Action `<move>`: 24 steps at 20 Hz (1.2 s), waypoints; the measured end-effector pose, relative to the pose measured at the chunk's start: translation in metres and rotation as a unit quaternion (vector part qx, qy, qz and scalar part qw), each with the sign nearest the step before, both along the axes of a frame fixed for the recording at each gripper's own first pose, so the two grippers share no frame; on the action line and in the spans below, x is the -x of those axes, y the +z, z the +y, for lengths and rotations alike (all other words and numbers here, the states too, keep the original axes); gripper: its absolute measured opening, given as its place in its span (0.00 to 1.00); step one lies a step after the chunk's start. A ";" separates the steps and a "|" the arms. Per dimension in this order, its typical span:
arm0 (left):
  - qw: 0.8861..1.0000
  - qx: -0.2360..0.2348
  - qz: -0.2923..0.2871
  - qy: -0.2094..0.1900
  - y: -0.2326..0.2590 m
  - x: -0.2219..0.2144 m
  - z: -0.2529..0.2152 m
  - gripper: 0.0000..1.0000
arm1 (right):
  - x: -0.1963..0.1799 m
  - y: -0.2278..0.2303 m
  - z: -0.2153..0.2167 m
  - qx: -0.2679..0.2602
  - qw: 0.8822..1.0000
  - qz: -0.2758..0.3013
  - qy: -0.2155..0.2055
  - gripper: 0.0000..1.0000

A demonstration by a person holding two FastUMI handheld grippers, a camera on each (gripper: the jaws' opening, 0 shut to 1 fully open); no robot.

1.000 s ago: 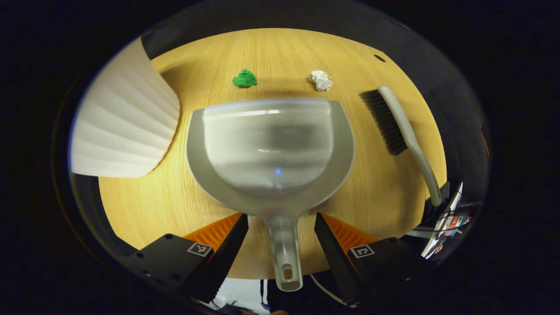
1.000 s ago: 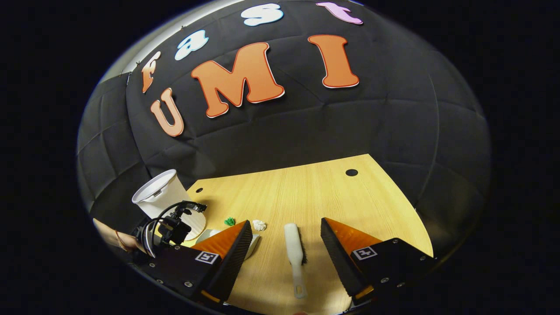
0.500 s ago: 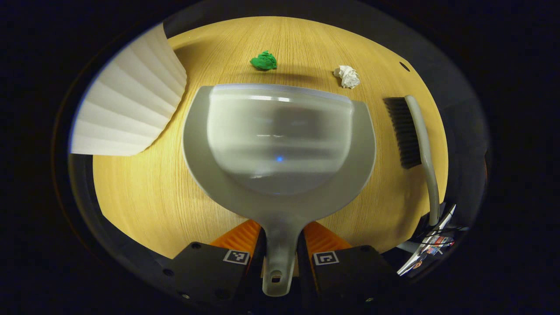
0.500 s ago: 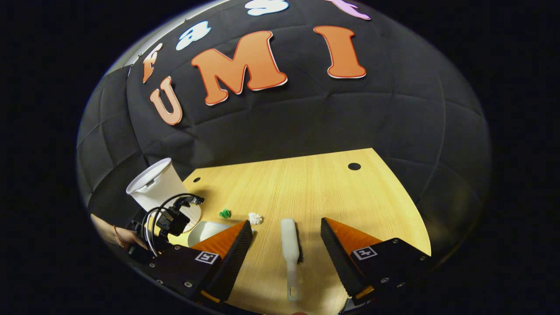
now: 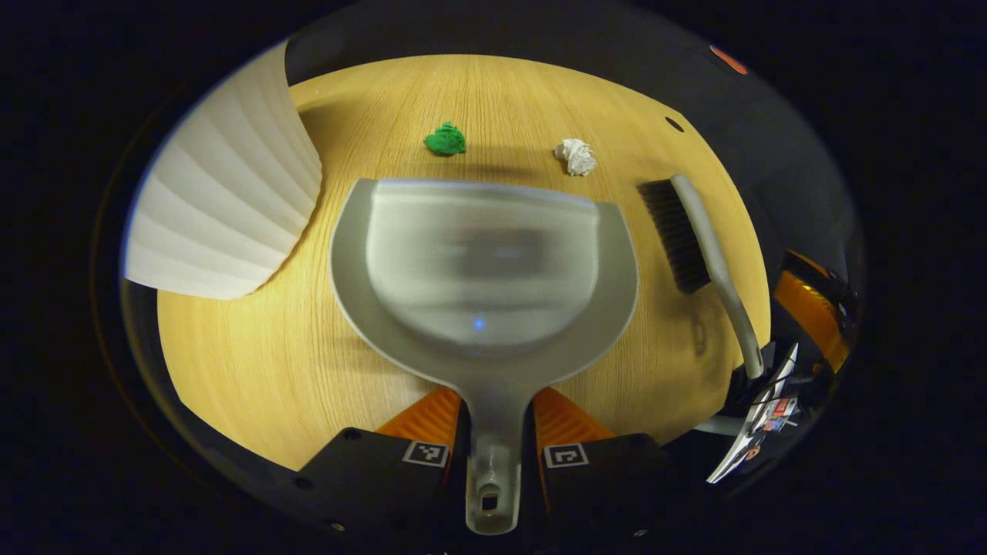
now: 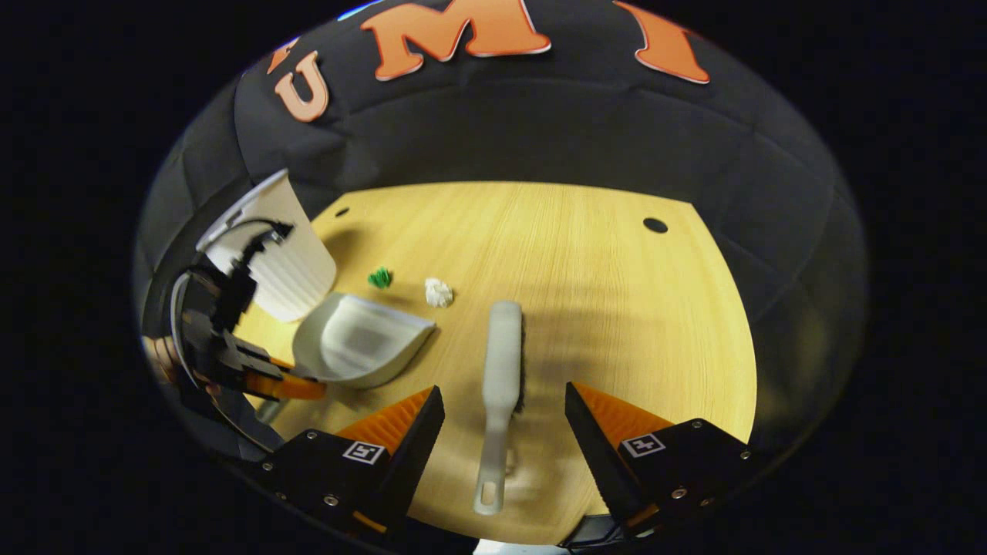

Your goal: Pick up the small broom and dustpan from the desktop, sweep the trash into the dustpan with the broom, and then empty the trash into the garbage bin.

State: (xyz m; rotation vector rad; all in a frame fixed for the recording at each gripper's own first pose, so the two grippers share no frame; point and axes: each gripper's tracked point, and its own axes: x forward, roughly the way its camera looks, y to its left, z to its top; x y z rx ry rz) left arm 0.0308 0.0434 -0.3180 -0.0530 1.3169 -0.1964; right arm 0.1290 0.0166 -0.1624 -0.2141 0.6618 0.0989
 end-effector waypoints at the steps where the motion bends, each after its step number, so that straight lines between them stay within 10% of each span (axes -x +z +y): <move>1: 1.000 -0.001 -0.009 -0.006 0.002 -0.001 0.002 0.30 | 0.001 -0.011 0.000 0.000 1.000 0.023 0.002 0.95; 11: 0.998 0.013 -0.048 -0.031 0.006 0.004 0.012 0.30 | -0.001 -0.103 -0.010 0.039 0.979 0.198 -0.038 0.92; 16: 0.996 0.010 -0.065 -0.053 0.012 0.005 0.021 0.30 | 0.004 -0.110 -0.016 0.074 0.973 0.213 -0.041 0.28; 24: 0.994 0.013 -0.077 -0.078 0.001 0.003 0.027 0.30 | -0.032 -0.056 0.016 0.055 0.992 0.113 -0.017 0.16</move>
